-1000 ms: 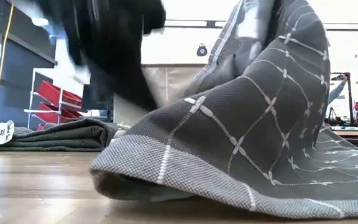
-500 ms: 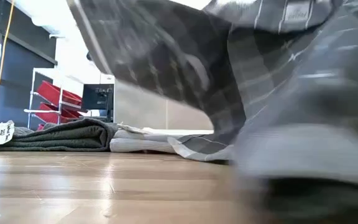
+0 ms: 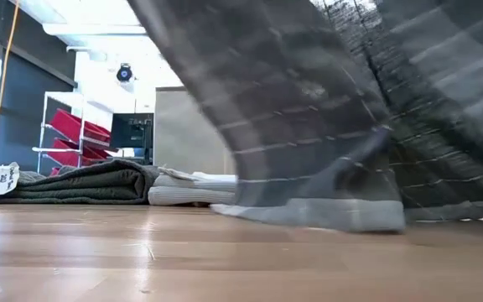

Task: Fold towel
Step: Fold the gray squared towel

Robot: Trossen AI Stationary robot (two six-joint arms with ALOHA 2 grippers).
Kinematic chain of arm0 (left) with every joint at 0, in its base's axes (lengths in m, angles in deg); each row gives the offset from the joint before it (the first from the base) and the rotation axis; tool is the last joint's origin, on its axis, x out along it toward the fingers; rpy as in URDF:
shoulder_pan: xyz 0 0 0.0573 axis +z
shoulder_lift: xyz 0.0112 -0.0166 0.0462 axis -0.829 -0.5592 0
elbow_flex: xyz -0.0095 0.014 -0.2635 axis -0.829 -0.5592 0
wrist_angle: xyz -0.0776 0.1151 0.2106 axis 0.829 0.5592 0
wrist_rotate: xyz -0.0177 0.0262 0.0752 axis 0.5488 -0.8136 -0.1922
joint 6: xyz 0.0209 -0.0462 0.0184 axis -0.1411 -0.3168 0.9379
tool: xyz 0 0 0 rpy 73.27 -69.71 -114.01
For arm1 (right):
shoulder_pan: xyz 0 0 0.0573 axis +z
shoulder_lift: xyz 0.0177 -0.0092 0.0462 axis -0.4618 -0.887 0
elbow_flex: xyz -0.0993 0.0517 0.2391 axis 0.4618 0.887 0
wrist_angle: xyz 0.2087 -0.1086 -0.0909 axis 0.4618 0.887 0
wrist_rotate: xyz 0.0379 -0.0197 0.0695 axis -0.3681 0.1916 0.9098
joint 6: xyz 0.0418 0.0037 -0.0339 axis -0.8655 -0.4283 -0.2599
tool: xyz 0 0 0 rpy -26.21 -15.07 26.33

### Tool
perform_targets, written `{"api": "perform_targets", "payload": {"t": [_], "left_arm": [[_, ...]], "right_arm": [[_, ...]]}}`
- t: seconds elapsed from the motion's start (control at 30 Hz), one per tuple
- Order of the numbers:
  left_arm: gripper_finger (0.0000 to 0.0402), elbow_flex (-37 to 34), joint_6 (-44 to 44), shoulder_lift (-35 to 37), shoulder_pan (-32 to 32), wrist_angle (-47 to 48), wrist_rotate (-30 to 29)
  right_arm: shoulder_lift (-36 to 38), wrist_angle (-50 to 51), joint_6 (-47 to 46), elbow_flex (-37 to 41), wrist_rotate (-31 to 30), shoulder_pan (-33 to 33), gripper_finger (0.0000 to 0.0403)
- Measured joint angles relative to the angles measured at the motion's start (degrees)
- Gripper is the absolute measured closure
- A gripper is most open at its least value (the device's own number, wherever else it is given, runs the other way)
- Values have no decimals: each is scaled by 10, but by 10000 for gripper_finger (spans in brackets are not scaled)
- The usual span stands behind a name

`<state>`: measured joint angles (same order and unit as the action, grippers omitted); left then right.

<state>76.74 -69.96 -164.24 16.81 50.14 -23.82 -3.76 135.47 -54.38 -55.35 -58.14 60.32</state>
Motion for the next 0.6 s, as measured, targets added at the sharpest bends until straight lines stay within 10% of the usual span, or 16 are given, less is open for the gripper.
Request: {"api": "perform_targets", "payload": {"t": [0.6], "left_arm": [[401,-202,18,4,17,-69,-18]], "right_arm": [[33,39,-132,174,-22,8,403]]}}
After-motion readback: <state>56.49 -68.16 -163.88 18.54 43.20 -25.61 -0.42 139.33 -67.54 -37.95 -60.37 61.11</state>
